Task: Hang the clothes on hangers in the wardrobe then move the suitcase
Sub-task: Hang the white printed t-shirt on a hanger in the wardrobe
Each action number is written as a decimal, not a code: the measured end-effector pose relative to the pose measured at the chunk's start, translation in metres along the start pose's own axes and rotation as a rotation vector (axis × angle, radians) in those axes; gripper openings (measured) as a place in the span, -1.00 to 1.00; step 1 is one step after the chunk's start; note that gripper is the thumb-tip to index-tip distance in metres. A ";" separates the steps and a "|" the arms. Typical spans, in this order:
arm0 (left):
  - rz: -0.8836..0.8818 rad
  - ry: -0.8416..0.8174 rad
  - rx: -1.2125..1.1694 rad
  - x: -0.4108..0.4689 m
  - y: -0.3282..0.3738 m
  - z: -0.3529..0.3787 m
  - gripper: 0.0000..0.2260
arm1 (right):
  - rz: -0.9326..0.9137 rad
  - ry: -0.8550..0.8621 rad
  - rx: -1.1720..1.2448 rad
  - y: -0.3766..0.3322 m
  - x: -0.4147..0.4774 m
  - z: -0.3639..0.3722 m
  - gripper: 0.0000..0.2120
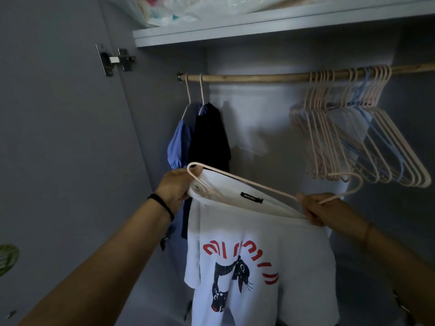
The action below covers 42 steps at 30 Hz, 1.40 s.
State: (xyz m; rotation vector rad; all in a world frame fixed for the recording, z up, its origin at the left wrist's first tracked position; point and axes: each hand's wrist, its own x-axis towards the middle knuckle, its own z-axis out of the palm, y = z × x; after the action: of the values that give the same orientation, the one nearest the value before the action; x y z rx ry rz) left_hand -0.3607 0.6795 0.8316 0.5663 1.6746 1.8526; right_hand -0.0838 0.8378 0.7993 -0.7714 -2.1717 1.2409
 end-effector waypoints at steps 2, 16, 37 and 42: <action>-0.005 -0.002 -0.044 -0.002 0.001 0.000 -0.90 | -0.024 0.030 -0.084 0.000 -0.003 -0.003 -0.33; 0.354 0.092 0.337 -0.019 -0.009 -0.006 -0.80 | 0.040 0.015 -0.249 0.004 0.001 -0.012 -0.51; 0.687 -0.104 0.923 -0.014 -0.008 0.015 -0.64 | -0.135 0.024 -0.156 -0.073 0.038 0.030 -0.65; 0.685 -0.489 0.812 -0.019 -0.015 0.001 -0.65 | -0.118 0.049 -0.167 -0.082 0.041 0.027 -0.68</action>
State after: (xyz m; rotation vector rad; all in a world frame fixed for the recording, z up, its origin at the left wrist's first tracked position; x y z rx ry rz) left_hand -0.3440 0.6691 0.8185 1.9428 1.9573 1.1423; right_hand -0.1482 0.8161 0.8655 -0.7202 -2.2667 0.9822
